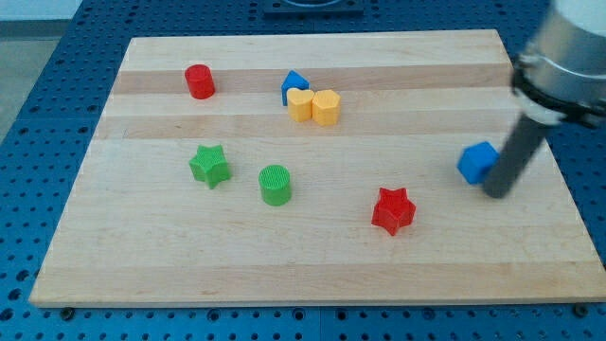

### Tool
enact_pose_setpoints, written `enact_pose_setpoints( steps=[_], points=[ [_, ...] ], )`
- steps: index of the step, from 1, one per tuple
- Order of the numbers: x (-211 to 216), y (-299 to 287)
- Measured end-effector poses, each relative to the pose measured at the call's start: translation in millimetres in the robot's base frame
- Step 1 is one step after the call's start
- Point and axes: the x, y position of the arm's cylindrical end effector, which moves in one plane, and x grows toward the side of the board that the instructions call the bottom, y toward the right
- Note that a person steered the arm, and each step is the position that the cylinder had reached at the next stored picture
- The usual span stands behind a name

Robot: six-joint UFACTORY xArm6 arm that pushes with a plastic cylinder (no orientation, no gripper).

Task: Move the blue cube towards the green circle

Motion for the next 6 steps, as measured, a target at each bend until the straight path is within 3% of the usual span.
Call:
enact_pose_setpoints(
  steps=[1, 2, 3, 4, 5, 6],
  points=[
    [-24, -38],
    [-10, -15],
    [-7, 52],
    [-28, 87],
    [-50, 47],
    [-55, -32]
  ],
)
